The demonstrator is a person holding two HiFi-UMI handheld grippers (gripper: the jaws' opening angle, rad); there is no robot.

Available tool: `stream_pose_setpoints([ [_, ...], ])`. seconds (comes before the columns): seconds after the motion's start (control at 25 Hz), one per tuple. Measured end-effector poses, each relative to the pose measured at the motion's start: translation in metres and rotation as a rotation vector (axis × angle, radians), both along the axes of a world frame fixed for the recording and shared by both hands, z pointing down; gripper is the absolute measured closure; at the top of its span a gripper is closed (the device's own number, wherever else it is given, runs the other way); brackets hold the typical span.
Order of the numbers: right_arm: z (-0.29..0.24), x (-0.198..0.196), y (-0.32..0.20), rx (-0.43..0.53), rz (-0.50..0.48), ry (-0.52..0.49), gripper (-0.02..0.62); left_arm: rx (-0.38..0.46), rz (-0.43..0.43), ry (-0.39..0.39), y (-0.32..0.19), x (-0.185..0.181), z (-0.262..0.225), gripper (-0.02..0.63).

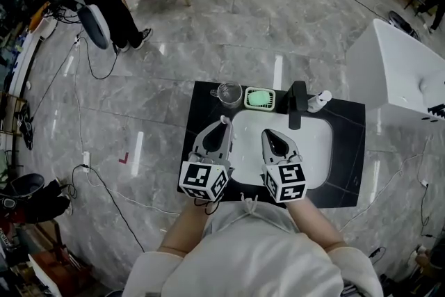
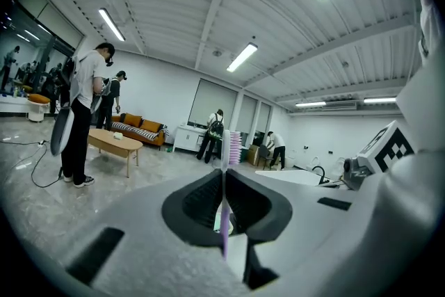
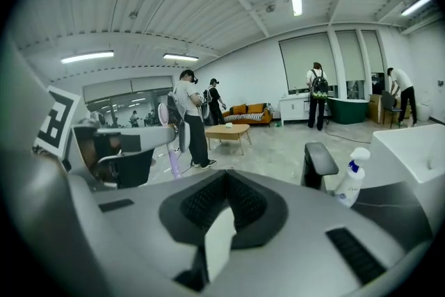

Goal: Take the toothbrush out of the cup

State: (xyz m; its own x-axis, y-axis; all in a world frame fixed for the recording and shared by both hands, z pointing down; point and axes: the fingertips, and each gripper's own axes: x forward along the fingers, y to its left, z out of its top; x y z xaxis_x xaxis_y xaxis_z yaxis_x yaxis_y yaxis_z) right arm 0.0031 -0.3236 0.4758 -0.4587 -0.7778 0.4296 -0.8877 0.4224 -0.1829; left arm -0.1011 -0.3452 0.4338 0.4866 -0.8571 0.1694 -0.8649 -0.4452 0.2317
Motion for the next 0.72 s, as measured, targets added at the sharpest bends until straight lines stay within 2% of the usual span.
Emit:
stream_pose_setpoints([
  [0.48, -0.018, -0.001, 0.011, 0.073, -0.033, 0.015, 0.571, 0.014, 0.023, -0.010, 0.015, 0.015, -0.007, 0.575],
  [0.72, -0.020, -0.001, 0.013, 0.080, -0.043, 0.037, 0.571, 0.018, 0.031, -0.013, 0.017, 0.017, -0.008, 0.575],
])
